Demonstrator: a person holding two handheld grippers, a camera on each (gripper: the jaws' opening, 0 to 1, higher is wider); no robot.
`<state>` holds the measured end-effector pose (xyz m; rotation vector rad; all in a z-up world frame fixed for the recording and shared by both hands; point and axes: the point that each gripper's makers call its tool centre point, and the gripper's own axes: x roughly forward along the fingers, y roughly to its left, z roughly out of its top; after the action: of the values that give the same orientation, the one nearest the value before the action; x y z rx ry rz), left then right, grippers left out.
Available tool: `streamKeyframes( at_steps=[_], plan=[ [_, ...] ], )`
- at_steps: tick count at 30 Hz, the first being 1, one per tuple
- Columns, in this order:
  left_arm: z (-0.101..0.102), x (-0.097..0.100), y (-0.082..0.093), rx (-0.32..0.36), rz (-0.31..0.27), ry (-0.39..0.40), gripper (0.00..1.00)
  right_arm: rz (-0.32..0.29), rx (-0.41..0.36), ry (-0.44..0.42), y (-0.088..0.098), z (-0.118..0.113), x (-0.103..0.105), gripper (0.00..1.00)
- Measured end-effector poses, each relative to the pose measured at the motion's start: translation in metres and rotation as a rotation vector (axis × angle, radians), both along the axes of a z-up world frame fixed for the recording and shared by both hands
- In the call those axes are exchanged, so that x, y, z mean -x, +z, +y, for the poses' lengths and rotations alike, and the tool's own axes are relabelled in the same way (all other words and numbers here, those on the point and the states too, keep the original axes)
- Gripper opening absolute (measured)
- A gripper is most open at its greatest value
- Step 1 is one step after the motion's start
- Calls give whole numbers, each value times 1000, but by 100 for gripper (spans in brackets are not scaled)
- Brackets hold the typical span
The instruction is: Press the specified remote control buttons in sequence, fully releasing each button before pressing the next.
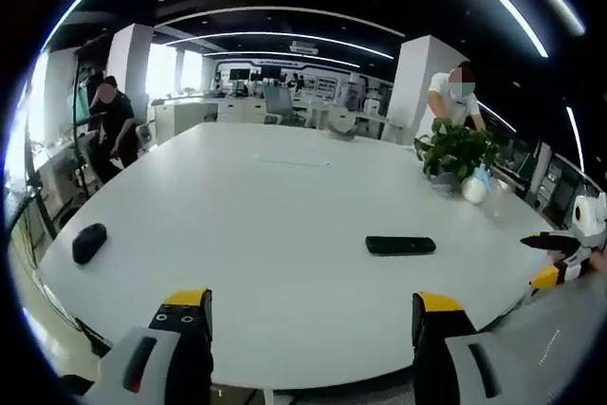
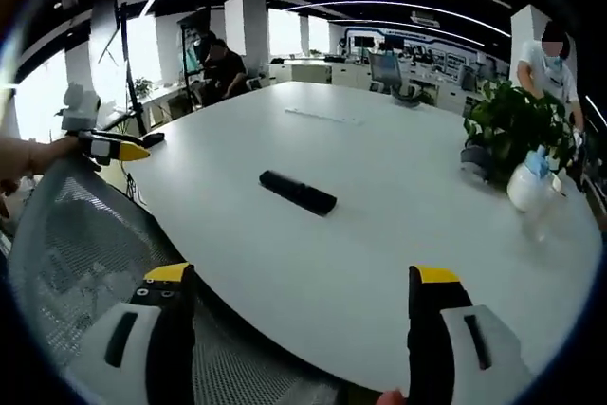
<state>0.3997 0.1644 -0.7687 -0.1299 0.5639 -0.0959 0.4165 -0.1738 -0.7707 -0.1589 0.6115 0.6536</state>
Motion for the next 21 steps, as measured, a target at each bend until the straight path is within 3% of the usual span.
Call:
streamKeyframes(
  at_steps=[3,7,9,13,17,19,21],
  plan=[
    [-5,1,-3,-30,20,-31,89,16,-7,-21,-2,-5,-4,99],
    [0,-1,8,12,-39,9,88,-46,2,0,7,1,-1,98],
    [-1,5,1,-28,7,-3,85,-26,61,-6,0,-6,2,95],
    [-12,12,-6,-98,53,-67,86,8,58,-5,-8,-9,0,100],
    [-6,5,7,-44,-26,-4,86,-22,53,70,-2,2,1,98],
    [-3,6,4,-35,-6,-9,86,-46,88,64,-2,-1,-1,97],
    [-11,8,0,-60,21,-56,86,-50,67,18,1,-7,-8,95]
  ],
)
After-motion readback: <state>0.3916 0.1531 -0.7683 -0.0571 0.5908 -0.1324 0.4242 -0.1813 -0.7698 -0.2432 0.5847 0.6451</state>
